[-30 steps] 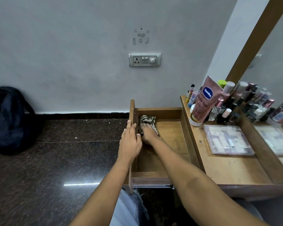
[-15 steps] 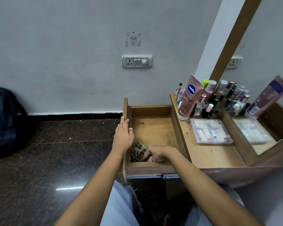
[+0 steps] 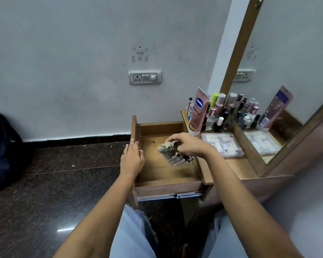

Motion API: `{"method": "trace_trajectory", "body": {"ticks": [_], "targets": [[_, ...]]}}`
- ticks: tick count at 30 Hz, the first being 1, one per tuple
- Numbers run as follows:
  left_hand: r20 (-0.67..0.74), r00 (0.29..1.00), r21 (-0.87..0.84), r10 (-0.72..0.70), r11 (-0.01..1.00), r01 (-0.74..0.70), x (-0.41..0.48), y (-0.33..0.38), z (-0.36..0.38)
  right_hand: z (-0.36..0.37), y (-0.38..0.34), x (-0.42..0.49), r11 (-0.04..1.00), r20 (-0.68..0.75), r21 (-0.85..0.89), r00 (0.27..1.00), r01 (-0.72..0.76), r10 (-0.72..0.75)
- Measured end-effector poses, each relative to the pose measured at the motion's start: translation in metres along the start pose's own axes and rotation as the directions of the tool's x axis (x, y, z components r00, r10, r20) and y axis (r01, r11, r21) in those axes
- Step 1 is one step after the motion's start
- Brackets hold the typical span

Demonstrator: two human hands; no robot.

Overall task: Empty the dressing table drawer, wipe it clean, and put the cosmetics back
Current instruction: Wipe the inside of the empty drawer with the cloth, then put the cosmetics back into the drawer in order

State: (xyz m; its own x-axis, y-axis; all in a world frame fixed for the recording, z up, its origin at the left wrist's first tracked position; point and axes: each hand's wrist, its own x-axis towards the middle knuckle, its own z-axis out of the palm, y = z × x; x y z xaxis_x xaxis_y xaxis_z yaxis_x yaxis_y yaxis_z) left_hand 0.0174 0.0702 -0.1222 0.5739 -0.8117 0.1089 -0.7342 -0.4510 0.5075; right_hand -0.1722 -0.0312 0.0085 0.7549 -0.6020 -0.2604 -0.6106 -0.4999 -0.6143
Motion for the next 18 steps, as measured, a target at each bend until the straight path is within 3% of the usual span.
{"method": "trace_trajectory", "body": {"ticks": [2, 5, 9, 11, 14, 16, 18], "targets": [[-0.004, 1.000, -0.005, -0.002, 1.000, 0.002, -0.004, -0.001, 0.001, -0.008, 0.005, -0.021, 0.970, -0.144, 0.242, 0.989, 0.021, 0.015], [-0.001, 1.000, 0.011, -0.003, 1.000, 0.003, -0.009, -0.001, 0.002, -0.015, 0.011, -0.053, 0.832, -0.268, 0.552, 0.956, 0.049, 0.121], [-0.007, 1.000, 0.042, 0.008, 0.999, -0.007, -0.015, -0.003, 0.006, -0.022, 0.027, -0.094, 0.724, -0.407, 0.685, 0.867, 0.082, 0.287], [-0.010, 1.000, 0.046, 0.005, 0.999, -0.005, -0.017, -0.004, 0.007, -0.027, 0.034, -0.116, 0.805, -0.535, 0.592, 0.762, 0.031, 0.365], [-0.017, 1.000, 0.040, 0.002, 0.999, -0.001, -0.018, -0.004, 0.007, -0.026, 0.034, -0.136, 0.917, -0.691, 0.317, 0.603, -0.243, 0.398], [-0.013, 1.000, 0.037, -0.001, 0.999, 0.001, -0.018, -0.004, 0.007, -0.014, 0.036, -0.132, 0.890, -0.722, 0.183, 0.558, -0.418, 0.410], [-0.013, 1.000, 0.022, -0.016, 1.000, 0.016, -0.018, -0.004, 0.006, 0.001, 0.039, -0.120, 0.826, -0.693, 0.093, 0.560, -0.556, 0.454]]}}
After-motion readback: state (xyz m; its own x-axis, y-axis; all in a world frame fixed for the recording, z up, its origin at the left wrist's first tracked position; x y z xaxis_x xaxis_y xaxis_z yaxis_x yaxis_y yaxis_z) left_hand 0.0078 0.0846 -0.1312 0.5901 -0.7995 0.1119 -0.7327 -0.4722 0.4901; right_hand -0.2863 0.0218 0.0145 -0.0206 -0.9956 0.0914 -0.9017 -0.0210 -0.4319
